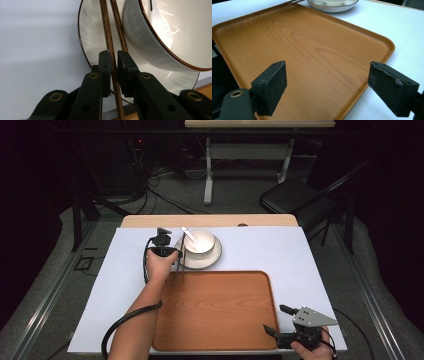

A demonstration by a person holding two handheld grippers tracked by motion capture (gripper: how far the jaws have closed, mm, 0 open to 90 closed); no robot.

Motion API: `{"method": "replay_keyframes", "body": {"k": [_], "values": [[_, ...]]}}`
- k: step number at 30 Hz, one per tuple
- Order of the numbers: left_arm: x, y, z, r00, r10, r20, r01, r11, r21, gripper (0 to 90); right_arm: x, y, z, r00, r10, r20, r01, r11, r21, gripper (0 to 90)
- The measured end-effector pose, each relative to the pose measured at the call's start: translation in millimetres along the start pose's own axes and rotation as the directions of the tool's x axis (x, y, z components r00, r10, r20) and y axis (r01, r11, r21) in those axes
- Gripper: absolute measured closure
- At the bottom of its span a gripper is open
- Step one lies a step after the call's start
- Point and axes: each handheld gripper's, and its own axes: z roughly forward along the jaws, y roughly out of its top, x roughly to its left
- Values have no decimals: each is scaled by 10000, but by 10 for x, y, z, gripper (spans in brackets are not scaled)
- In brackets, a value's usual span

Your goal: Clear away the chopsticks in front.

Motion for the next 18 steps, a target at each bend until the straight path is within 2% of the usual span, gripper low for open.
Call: {"method": "replay_keyframes", "body": {"k": [4,5,11,18], "values": [[0,21,1,9995,-308,-69,309,9994,138,824,0,-1,-3,10000,-17,3,17,10000,-1,152],[5,25,-2,9985,-539,-43,540,9984,170,831,0,-1,-3,10000,-11,3,11,10000,3,152],[40,29,-7,9946,-1015,210,1010,9946,254,842,1,-1,-4,10000,-23,3,23,10000,-4,152],[80,14,-31,9873,-1535,405,1537,9881,-37,844,1,-1,-3,10000,-23,2,23,10000,-2,152]]}}
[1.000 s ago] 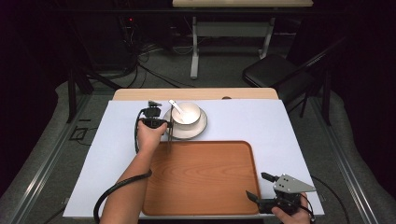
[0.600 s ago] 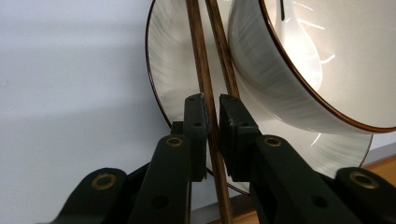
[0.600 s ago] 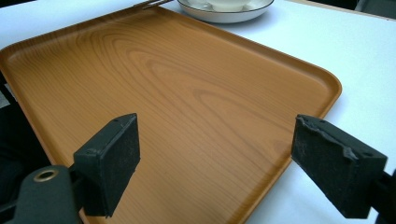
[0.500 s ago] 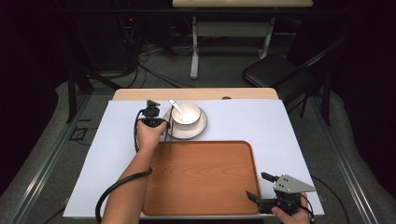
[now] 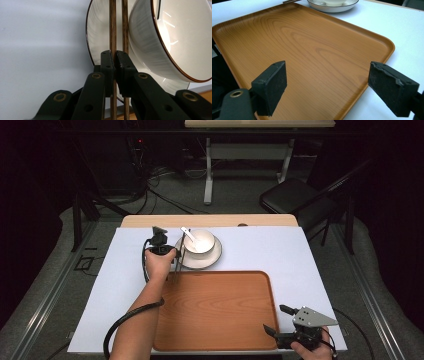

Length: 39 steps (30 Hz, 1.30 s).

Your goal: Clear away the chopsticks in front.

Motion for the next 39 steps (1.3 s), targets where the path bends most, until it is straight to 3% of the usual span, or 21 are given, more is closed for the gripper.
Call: {"method": "replay_keyframes", "body": {"k": [9,18,30,39], "values": [[90,-62,-174,9991,-299,293,309,9990,-332,844,-1,0,1,10000,13,2,-13,10000,6,152],[216,-276,-484,9976,-307,615,347,9972,-658,844,1,3,3,10000,53,16,-53,10000,19,152],[438,-708,-871,9894,-378,1405,476,9966,-670,844,-3,3,-1,9999,116,35,-116,9999,-47,152],[492,-1079,-980,9797,-552,1930,660,9966,-501,844,2,4,-3,9999,96,39,-96,9999,-65,152]]}}
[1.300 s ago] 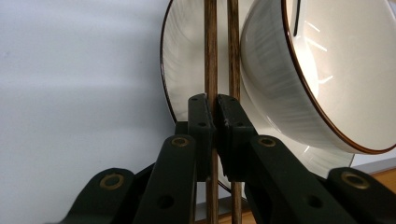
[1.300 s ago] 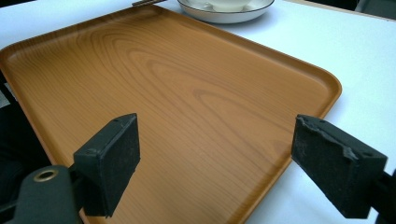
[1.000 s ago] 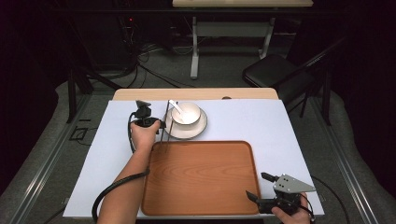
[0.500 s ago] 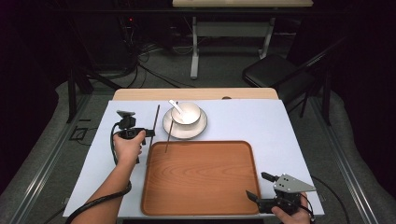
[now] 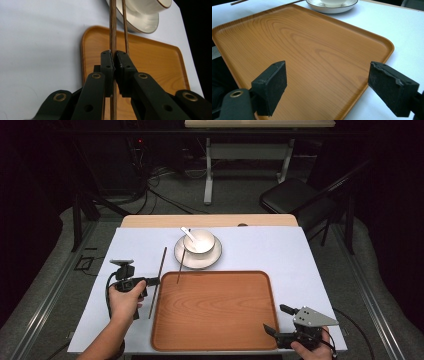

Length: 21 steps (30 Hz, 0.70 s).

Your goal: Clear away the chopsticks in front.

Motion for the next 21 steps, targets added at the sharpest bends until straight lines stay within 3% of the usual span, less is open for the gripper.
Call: {"method": "replay_keyframes", "body": {"k": [9,21], "values": [[-27,-273,-41,9997,-88,206,84,9998,199,843,-2,-1,-1,10000,8,27,-8,10000,-18,152],[38,-553,7,9997,-188,-128,200,9950,977,844,-2,-1,-3,10000,-6,37,6,10000,-35,152]]}}
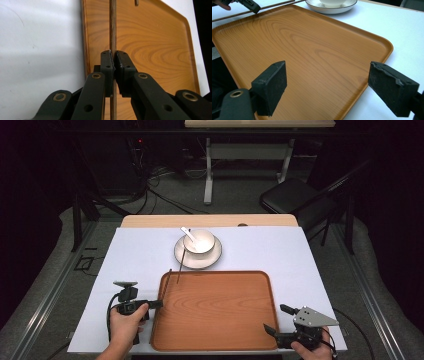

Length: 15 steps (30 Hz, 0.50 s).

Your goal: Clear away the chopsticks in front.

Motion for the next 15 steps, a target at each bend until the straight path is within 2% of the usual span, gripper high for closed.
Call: {"method": "replay_keyframes", "body": {"k": [5,11,15], "values": [[-28,-35,62,10000,35,54,-36,9997,230,844,4,2,2,10000,-6,6,6,10000,3,152],[-127,-88,171,9995,302,17,-302,9983,490,843,3,1,0,10000,7,8,-7,10000,-12,152],[-173,-92,233,9980,596,-203,-583,9965,591,843,0,0,0,10000,-1,4,1,10000,-12,152]]}}
